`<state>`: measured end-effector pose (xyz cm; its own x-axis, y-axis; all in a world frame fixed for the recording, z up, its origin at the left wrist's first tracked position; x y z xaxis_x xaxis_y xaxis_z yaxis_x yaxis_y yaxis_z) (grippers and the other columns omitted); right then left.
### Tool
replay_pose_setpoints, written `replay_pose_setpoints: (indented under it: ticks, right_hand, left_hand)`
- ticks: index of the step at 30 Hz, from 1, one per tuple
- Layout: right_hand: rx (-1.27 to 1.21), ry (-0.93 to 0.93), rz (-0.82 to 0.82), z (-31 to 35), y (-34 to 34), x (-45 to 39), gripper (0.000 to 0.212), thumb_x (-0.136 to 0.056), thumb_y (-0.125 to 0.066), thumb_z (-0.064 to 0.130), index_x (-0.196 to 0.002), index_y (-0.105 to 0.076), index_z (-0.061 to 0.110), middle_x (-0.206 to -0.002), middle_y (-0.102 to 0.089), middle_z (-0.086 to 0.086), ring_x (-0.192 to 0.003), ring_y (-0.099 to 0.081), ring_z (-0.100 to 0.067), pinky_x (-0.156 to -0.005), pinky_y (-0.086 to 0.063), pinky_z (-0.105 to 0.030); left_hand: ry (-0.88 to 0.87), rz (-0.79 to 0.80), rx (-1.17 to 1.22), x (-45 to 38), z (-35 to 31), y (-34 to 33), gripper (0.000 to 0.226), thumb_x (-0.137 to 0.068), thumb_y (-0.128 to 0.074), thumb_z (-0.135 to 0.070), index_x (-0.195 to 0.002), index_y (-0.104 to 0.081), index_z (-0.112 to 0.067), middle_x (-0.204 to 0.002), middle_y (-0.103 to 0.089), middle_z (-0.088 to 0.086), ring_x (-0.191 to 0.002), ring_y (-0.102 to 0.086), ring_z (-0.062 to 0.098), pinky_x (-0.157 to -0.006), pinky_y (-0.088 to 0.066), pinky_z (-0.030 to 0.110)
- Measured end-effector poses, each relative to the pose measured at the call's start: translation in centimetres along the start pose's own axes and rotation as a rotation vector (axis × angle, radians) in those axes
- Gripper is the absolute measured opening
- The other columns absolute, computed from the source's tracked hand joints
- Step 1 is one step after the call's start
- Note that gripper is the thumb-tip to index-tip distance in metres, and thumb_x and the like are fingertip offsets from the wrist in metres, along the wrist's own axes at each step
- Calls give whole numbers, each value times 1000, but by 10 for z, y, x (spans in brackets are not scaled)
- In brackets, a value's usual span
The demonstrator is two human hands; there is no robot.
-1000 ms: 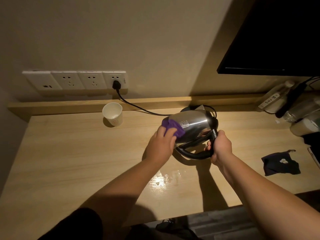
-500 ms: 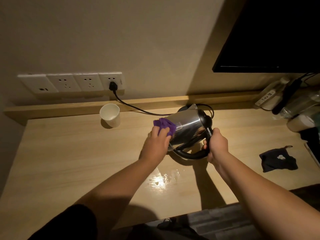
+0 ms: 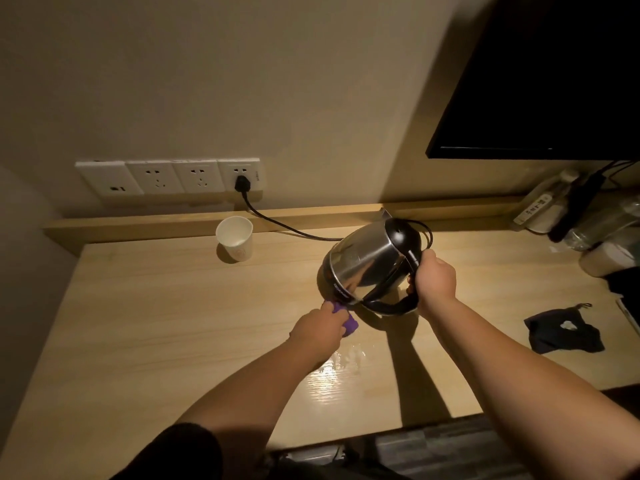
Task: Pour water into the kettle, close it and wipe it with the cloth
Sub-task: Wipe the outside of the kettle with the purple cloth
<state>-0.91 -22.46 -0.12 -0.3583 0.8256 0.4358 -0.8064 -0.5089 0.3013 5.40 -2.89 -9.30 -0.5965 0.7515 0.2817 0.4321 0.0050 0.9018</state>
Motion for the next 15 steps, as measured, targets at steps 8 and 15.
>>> replay_pose_setpoints:
  ticks: [8,15]
  right_hand:
    - [225,208,79,10,9,-12,32,-94,-40,31,-74,-56,12,-68,-51,-10,-62,-49,-23,-55,-41,-37]
    - [495,480,201,25,10,-24,43,-95,-39,41,-70,-57,11,-67,-60,-11,-66,-57,-27,-60,-46,-39]
  left_hand:
    - [219,-80,437,32,30,37,24,-98,-42,-33,-117,-55,-25,-110,-55,1,-89,-56,18,-81,-47,34]
    - [401,-81,1191,68,35,64,20,-100,-47,-31,-112,-60,-20,-96,-68,12,-70,-61,25,-68,-51,44]
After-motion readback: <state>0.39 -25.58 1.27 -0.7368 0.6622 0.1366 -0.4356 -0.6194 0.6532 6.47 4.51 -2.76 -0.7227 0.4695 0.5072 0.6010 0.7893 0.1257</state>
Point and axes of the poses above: each hand's wrist, its own x-axis away from the middle knuckle, its own y-axis out of the back of the hand, z = x × y, the point moved 5 cm from there along -x, towards the middle knuckle
